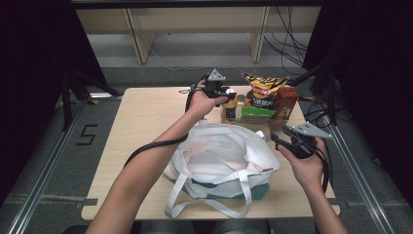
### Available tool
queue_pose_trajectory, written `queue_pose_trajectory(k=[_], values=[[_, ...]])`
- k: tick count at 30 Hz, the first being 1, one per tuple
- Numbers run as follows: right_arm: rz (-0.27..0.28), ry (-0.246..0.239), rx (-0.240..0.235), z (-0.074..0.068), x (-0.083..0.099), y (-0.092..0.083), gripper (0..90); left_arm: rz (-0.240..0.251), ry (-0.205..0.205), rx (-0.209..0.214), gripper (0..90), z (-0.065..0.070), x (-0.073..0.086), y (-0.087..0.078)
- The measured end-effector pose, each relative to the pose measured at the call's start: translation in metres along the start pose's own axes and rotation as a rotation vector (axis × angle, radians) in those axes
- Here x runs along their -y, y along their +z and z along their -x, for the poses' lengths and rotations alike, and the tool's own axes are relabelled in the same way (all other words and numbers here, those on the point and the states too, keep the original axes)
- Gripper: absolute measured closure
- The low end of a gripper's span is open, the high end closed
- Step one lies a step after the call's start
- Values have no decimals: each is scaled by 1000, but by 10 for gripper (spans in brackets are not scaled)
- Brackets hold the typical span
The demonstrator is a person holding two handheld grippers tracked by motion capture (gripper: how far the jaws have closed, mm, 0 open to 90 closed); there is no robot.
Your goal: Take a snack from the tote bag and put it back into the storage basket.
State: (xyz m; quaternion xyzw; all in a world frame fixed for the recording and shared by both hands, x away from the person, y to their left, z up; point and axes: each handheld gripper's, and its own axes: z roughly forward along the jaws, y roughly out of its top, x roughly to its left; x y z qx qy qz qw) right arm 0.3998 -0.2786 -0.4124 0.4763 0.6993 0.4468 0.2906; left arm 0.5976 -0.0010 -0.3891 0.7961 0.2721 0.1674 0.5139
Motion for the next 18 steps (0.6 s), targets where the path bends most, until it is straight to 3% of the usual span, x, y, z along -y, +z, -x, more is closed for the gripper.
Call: queue_pose_trajectory(k=[18], values=[[19, 5, 11, -1, 2, 2, 471, -11, -10, -1, 590, -1, 4, 1]])
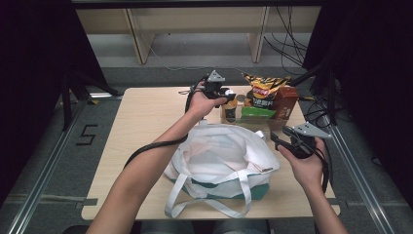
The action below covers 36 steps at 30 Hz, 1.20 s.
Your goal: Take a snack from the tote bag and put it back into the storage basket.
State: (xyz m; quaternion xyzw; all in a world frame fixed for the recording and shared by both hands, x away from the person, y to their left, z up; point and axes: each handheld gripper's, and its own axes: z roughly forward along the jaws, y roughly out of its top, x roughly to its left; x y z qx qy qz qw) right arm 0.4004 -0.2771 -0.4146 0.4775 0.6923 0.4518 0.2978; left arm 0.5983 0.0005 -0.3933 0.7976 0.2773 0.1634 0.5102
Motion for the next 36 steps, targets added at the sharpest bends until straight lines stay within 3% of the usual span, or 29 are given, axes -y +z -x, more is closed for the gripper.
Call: queue_pose_trajectory(k=[13, 24, 29, 36], values=[[-1, -2, 0, -1, 0, 0, 470, 1, 2, -8, 583, 1, 0, 1], [-20, -4, -1, 0, -1, -1, 466, 5, -13, -17, 467, -1, -3, -4], [-6, 20, 5, -3, 0, 0, 465, 4, -14, -31, 419, -3, -3, -9], [-7, 17, 4, -3, 0, 0, 465, 20, -9, -32, 412, -3, -7, -18]])
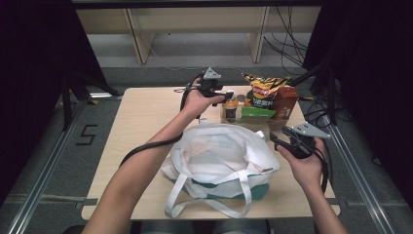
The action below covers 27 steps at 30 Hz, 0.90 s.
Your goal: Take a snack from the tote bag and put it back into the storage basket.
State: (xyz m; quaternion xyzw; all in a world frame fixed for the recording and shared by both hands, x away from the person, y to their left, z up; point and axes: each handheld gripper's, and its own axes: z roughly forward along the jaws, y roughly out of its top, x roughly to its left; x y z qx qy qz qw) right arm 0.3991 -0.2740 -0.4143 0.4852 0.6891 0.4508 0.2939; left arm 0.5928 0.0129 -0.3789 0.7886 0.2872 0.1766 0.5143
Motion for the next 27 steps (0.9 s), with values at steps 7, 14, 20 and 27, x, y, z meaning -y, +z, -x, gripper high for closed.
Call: queue_pose_trajectory(k=[7, 14, 20, 27], values=[[-14, -7, -5, 0, 0, 0, 465, 0, 10, 11, 411, 4, -2, -9], [-19, 10, -9, -1, 0, 0, 465, -6, 19, 11, 405, 5, 0, -25], [-8, -22, -5, 1, 0, 0, 465, 0, 13, 13, 406, 4, 4, -41], [-13, -17, -5, 1, 0, 0, 464, 11, 11, 11, 403, 3, 12, -65]])
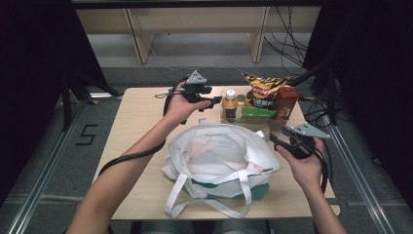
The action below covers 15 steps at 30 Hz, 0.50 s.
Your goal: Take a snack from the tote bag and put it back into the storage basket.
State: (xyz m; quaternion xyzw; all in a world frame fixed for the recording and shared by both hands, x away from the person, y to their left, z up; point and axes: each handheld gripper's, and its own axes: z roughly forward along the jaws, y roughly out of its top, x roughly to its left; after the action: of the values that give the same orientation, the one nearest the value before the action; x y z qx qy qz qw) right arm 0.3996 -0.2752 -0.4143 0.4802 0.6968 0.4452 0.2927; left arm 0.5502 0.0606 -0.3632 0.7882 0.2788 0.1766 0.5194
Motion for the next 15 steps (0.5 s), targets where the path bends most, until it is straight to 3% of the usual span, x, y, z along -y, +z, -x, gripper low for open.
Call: queue_pose_trajectory(k=[2, 9, 15], values=[[-9, 21, -1, -2, 0, -1, 464, 1, 2, -1, 403, 0, 3, -8], [-12, 19, -6, -2, 0, -1, 464, 8, 17, -11, 403, 1, 13, -34], [-14, 14, 0, -3, 0, -1, 464, 50, 28, -19, 401, 4, 25, -59]])
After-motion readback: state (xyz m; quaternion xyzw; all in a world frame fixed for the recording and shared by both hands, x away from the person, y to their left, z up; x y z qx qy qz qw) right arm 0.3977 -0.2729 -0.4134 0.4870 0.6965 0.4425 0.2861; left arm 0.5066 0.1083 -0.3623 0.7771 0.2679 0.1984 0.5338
